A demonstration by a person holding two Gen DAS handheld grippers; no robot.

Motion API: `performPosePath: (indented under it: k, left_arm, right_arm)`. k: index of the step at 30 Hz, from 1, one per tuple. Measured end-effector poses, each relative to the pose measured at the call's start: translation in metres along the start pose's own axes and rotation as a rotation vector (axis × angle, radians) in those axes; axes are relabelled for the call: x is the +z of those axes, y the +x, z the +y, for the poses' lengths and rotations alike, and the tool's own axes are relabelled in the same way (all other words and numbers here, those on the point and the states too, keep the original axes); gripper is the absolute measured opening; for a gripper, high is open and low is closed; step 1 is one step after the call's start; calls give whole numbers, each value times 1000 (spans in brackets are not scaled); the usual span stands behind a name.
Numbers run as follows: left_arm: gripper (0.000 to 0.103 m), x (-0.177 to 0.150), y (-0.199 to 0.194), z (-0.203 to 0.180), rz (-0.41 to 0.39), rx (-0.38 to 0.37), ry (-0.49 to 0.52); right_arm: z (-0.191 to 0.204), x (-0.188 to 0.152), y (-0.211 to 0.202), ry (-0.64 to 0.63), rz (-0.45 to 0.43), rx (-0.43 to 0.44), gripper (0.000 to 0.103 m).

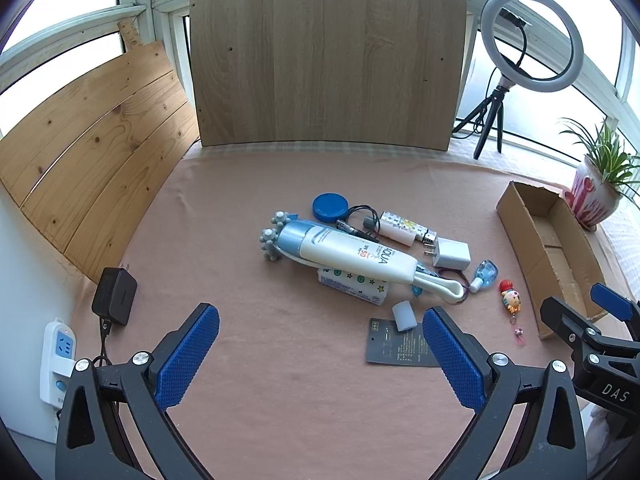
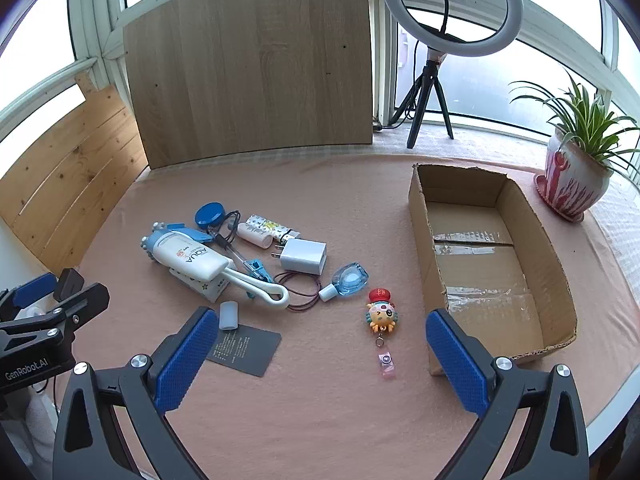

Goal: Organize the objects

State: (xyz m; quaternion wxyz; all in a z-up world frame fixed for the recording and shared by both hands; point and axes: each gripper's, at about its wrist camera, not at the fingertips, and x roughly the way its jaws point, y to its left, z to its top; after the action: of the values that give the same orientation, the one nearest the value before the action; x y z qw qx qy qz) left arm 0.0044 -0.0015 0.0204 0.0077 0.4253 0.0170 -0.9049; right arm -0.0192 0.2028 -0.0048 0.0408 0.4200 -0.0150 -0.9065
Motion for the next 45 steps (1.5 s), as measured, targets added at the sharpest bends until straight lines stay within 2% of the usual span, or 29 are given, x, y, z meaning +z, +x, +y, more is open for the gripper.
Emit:
performPosePath:
  k: [45]
  left_arm:
    - [103, -10, 12, 2, 42, -10, -3]
  right_arm:
    - [-2, -4, 5, 13, 39, -9, 102]
